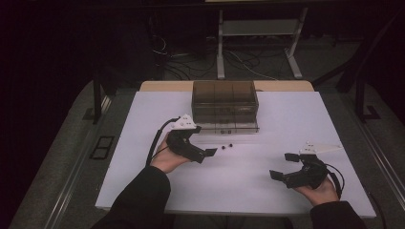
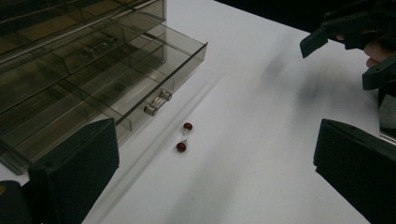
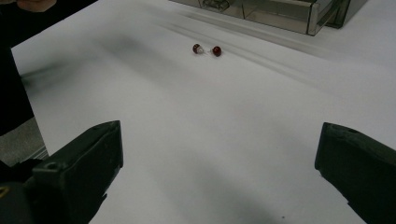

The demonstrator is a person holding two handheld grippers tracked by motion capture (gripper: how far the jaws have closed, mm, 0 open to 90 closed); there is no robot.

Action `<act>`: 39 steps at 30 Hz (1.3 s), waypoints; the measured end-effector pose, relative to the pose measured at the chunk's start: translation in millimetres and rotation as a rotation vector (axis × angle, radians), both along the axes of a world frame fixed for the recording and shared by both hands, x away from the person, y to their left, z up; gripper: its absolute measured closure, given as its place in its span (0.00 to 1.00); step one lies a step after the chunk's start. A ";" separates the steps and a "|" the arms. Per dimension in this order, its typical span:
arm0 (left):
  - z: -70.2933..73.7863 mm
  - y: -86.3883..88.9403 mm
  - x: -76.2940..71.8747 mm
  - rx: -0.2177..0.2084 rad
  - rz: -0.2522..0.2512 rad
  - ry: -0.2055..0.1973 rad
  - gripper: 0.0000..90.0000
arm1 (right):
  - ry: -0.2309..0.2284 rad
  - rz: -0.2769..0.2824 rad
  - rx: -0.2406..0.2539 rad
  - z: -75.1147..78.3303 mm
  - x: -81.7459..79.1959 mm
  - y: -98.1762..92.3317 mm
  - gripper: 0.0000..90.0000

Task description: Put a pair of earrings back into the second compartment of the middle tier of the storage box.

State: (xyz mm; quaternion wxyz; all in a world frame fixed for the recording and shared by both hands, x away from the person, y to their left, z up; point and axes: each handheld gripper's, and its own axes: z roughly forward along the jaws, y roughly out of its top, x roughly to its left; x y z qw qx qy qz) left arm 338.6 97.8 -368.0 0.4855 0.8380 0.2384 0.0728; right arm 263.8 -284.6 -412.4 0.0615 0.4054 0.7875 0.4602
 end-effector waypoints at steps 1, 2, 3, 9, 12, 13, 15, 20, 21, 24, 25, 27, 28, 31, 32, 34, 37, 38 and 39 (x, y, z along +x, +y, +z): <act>-1.3 -1.8 0.9 -0.001 -0.004 0.002 0.00 | 0.000 0.000 0.000 0.0 0.0 0.0 0.01; -2.9 -3.9 1.9 -0.003 -0.007 0.003 0.00 | 0.000 -0.001 0.000 0.0 -0.1 0.0 0.01; -3.7 -5.0 2.6 -0.002 -0.010 0.006 0.00 | -0.001 -0.001 0.001 0.1 -0.3 -0.1 0.01; -10.5 -11.6 7.5 0.010 -0.024 0.007 0.00 | -0.002 -0.003 -0.003 -0.1 -0.1 -0.3 0.01; -13.6 -14.0 10.1 0.014 -0.030 0.014 0.00 | -0.002 -0.001 -0.006 -0.6 0.1 -0.1 0.01; -14.9 -15.0 10.9 0.016 -0.031 0.015 0.00 | -0.002 -0.002 -0.007 -0.7 0.1 0.1 0.01; -17.3 -17.2 12.3 0.021 -0.036 0.018 0.00 | -0.002 -0.003 -0.009 -0.7 -0.1 0.0 0.01; -22.3 -23.4 15.7 0.034 -0.049 0.024 0.00 | 0.000 -0.005 -0.011 -1.1 -0.3 -0.9 0.01; -22.8 -24.2 16.2 0.037 -0.051 0.023 0.00 | -0.001 -0.006 -0.011 -1.2 -0.3 -1.1 0.01; -25.7 -27.6 17.6 0.036 -0.061 0.028 0.02 | -0.002 -0.005 -0.011 -1.4 -0.1 -1.3 0.01; -26.3 -28.4 17.9 0.039 -0.066 0.026 0.03 | -0.001 -0.004 -0.011 -1.4 -0.2 -1.2 0.01; -28.2 -31.0 18.7 0.044 -0.074 0.031 0.04 | 0.000 -0.002 -0.011 -1.4 -0.2 -1.1 0.01; -29.3 -32.5 19.0 0.049 -0.075 0.033 0.04 | 0.001 -0.002 -0.011 -1.4 -0.2 -0.9 0.01; -33.3 -35.8 20.5 0.060 -0.083 0.041 0.06 | 0.003 0.001 -0.011 -1.5 -0.2 -0.7 0.01; -34.9 -36.8 21.1 0.062 -0.087 0.046 0.07 | 0.004 0.001 -0.011 -1.4 -0.2 -0.7 0.01; -38.0 -38.8 22.0 0.071 -0.087 0.048 0.09 | 0.004 0.001 -0.011 -1.5 0.0 -0.7 0.01; -41.9 -40.6 24.2 0.083 -0.082 0.052 0.15 | 0.002 0.004 -0.013 -1.8 0.5 -0.8 0.01; -43.7 -41.4 25.4 0.090 -0.076 0.052 0.16 | 0.003 0.004 -0.014 -1.9 0.4 -0.7 0.01; -44.9 -41.6 26.2 0.095 -0.073 0.051 0.20 | 0.004 0.004 -0.015 -2.0 0.5 -0.8 0.01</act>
